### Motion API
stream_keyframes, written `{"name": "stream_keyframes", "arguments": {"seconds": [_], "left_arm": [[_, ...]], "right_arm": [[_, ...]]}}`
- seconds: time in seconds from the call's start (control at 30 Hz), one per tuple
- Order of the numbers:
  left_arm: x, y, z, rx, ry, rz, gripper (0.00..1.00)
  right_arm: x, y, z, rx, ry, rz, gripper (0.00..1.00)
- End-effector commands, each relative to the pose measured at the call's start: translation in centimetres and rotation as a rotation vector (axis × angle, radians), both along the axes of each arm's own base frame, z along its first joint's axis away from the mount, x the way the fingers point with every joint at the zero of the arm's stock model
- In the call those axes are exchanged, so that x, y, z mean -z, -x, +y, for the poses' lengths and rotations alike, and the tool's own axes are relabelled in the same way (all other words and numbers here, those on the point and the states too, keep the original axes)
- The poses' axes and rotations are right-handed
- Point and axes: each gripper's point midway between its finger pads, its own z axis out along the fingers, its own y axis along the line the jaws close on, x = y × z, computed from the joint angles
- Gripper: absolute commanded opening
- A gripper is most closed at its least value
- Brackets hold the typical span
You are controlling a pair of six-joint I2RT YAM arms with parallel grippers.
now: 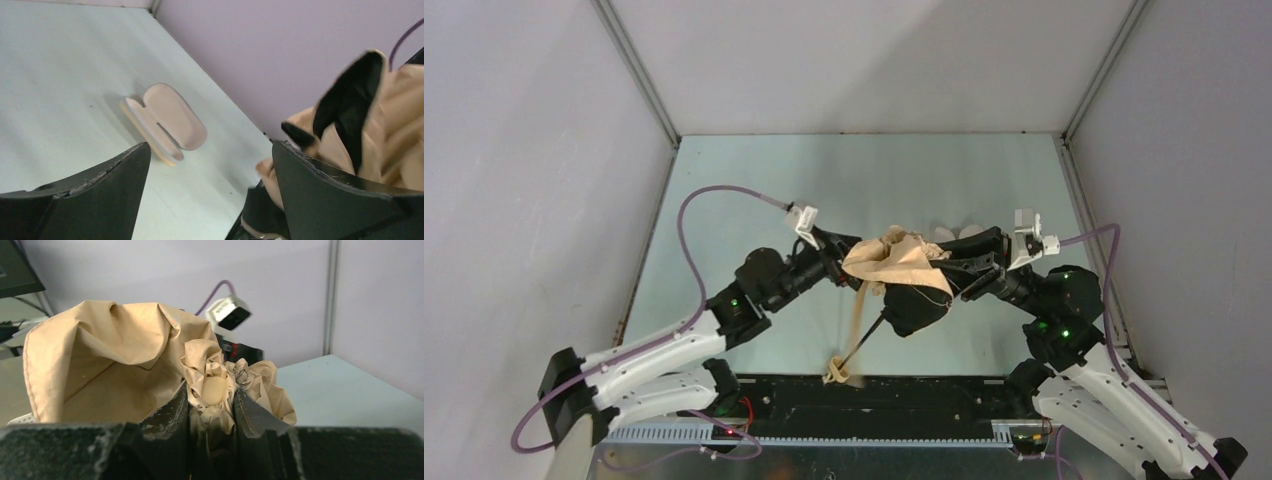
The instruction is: Open the umbrella
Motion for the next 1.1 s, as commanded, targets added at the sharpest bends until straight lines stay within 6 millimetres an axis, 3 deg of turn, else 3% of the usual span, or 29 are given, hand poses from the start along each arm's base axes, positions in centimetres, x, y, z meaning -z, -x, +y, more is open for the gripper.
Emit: {"name": "stream_keyframes", "arguments": {"seconds": [0.0,0.03,0.07,0.17,0.33,0.37,0.5,0.67,0.87,0.97,1.07], "left_arm": [[-0.1,-0.7,4.3,-0.159,-0.05,-0.077,0.98],[1.3,-0.8,5.0,-0.182,-0.089,-0.067,0.99],[1.0,-1.1,6.1,-0.232,-0.083,-0.074,0.99],[3.1,-1.3,8.4,-0.313,-0.131,-0.068,1.0],[4.5,0.5,9.2,-0.249,-0.149,-0.137,0.98],[5.4,1.1,8.9,-0.21,-0.163,-0.15,0.97],[5.8,3.5,8.7,-0.094,-0.114,-0.221,0.95],[6.5,5.6,7.5,0.031,-0.09,-0.24,0.95],[8.2,5.8,5.3,0.11,-0.117,-0.212,0.94],[9.8,4.9,4.3,0.119,-0.198,-0.19,0.95],[9.8,4.2,3.3,0.126,-0.244,-0.214,0.95]], "right_arm": [[-1.5,-1.3,-1.9,0.132,-0.054,0.006,0.0],[-1.4,-1.5,-2.0,0.145,-0.053,0.015,0.0],[-1.6,-1.9,-2.3,0.173,-0.065,0.025,0.0],[-1.4,-3.1,-3.0,0.239,-0.081,0.068,0.0],[-0.9,-6.2,-4.9,0.418,-0.124,0.17,0.0],[-0.8,-6.7,-5.2,0.446,-0.129,0.187,0.0],[-0.2,-8.9,-7.1,0.596,-0.16,0.246,0.0],[0.3,-10.1,-7.7,0.658,-0.171,0.282,0.0],[0.7,-11.0,-7.3,0.677,-0.161,0.314,0.0],[0.7,-11.2,-6.9,0.672,-0.15,0.324,0.0],[0.9,-11.4,-6.6,0.671,-0.142,0.337,0.0]]}}
